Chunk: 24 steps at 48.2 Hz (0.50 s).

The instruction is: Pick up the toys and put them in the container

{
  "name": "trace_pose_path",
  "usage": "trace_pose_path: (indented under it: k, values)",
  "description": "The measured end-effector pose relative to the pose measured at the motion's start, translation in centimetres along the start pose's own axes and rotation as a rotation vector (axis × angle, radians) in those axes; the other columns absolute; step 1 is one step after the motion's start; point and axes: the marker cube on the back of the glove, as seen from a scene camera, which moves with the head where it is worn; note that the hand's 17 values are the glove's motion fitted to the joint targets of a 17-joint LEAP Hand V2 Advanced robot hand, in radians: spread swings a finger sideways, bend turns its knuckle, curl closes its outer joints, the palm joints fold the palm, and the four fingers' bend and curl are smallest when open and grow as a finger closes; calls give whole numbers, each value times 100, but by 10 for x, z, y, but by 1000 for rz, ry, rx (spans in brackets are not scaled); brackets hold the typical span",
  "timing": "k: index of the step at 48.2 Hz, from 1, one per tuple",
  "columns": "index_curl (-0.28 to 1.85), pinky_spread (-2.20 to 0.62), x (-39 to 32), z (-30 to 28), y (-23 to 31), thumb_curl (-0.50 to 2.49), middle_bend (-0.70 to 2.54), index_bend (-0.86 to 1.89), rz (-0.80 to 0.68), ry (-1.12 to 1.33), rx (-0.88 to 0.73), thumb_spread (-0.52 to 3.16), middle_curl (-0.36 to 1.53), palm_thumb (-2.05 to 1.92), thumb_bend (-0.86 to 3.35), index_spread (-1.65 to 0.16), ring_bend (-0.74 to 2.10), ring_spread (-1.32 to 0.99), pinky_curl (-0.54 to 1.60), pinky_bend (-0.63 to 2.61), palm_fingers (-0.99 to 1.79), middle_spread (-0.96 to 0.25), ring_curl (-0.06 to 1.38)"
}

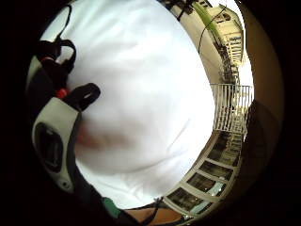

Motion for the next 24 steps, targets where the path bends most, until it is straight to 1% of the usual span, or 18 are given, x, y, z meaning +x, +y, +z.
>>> trace_pose_path:
  k: [2, 6, 11, 15, 16, 17, 20, 24]
  values:
    - [30, -48, 0, -2, 2, 60, 64, 58, 8, 16, -8, 85, 44, 103, 50, -24, 109, -35, 24, 85, 131, -23, 44]
    - [34, -51, 1, -8, 11, 64, 81, 66, 4, 24, -17, 96, 49, 109, 62, -22, 109, -36, 23, 76, 139, -26, 44]
    - [39, -53, 6, -18, 24, 68, 93, 75, -7, 20, -13, 108, 52, 111, 73, -20, 105, -39, 25, 75, 136, -29, 42]
    - [40, -53, 14, -35, 36, 71, 98, 72, -31, -22, -10, 92, 54, 104, 65, -19, 110, -41, 26, 72, 129, -30, 43]
    - [39, -51, 14, -41, 39, 69, 97, 68, -27, -39, -10, 82, 53, 89, 52, -20, 112, -41, 28, 75, 123, -31, 44]
    - [40, -50, 14, -47, 43, 70, 97, 67, -21, -56, -7, 78, 54, 87, 50, -20, 113, -41, 28, 75, 122, -31, 44]
    - [40, -49, 14, -66, 51, 70, 88, 61, -5, -94, 16, 72, 51, 76, 41, -22, 113, -41, 31, 84, 112, -32, 44]
    - [39, -49, 12, -101, 66, 72, 80, 53, 28, -121, 53, 67, 49, 71, 35, -24, 113, -41, 34, 89, 106, -34, 44]
